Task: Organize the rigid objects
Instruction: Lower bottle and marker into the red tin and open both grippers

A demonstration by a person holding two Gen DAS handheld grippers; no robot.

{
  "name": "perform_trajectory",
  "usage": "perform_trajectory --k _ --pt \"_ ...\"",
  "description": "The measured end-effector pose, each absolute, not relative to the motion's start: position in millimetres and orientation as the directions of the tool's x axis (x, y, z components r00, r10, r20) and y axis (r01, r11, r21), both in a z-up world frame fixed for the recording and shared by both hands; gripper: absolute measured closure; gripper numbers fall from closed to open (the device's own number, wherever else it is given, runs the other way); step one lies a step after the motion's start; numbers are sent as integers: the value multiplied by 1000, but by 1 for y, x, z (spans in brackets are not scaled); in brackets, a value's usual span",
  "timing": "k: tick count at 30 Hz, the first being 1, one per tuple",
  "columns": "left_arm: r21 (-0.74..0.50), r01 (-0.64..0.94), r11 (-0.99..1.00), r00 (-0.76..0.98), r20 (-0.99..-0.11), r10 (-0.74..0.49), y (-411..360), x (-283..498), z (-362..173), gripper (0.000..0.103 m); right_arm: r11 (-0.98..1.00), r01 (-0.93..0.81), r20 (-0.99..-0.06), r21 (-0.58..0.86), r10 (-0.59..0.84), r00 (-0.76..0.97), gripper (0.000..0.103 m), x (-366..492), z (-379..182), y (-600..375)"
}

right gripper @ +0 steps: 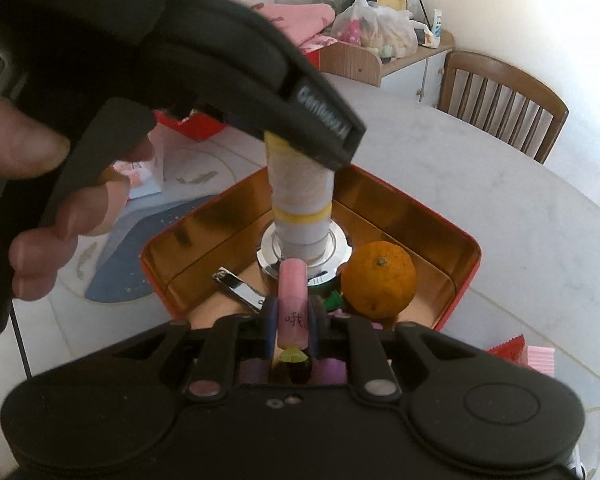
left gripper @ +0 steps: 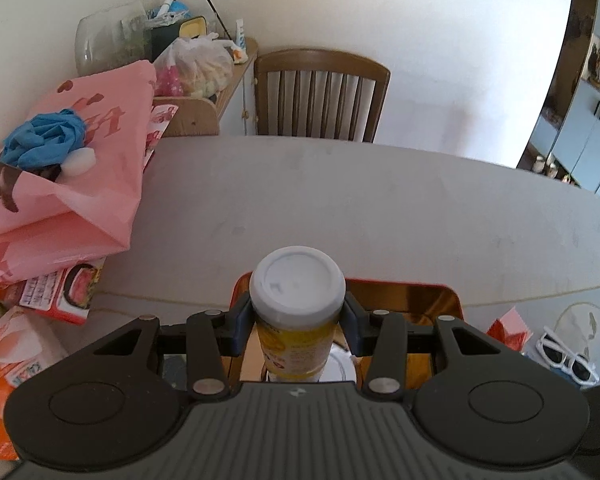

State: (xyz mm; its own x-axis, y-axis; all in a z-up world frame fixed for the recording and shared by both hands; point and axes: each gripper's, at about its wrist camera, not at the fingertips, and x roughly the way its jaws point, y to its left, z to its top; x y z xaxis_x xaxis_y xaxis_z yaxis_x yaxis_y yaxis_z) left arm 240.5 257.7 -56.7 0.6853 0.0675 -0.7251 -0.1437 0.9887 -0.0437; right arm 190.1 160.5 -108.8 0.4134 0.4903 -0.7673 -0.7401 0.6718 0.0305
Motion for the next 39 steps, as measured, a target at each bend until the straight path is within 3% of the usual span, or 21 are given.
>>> perform_trajectory --k 9,22,39 --pt "-82 -148 986 694 -718 44 266 249 -62 58 644 -765 -772 9 491 404 82 187 -111 169" --pt "-128 -158 979 739 -673 31 270 221 -69 57 664 -742 -756 96 534 380 76 186 -106 143" --pt "-171 -210 963 623 -783 -3 271 179 -88 57 721 -677 -727 149 544 420 63 172 -90 85"
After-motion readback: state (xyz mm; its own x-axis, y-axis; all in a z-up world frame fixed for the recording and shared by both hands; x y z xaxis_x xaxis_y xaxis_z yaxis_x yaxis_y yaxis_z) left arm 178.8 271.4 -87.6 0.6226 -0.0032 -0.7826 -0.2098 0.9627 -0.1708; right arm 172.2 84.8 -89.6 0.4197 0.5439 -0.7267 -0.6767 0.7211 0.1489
